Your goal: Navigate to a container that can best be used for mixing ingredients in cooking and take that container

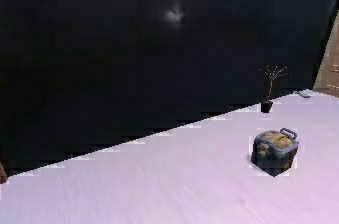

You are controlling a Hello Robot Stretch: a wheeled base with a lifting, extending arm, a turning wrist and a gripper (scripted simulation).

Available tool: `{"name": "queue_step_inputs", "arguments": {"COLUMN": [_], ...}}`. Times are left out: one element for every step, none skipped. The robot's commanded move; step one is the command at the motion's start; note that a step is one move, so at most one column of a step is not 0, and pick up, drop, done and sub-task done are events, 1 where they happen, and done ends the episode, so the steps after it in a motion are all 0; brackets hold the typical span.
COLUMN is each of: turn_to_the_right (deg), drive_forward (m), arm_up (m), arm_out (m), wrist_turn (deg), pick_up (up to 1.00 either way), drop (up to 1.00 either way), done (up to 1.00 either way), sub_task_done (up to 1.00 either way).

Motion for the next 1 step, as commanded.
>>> {"name": "queue_step_inputs", "arguments": {"turn_to_the_right": [45.0], "drive_forward": [0.0], "arm_up": [0.0], "arm_out": [0.0], "wrist_turn": [0.0], "pick_up": [0.0], "drop": [0.0], "done": [0.0], "sub_task_done": [0.0]}}
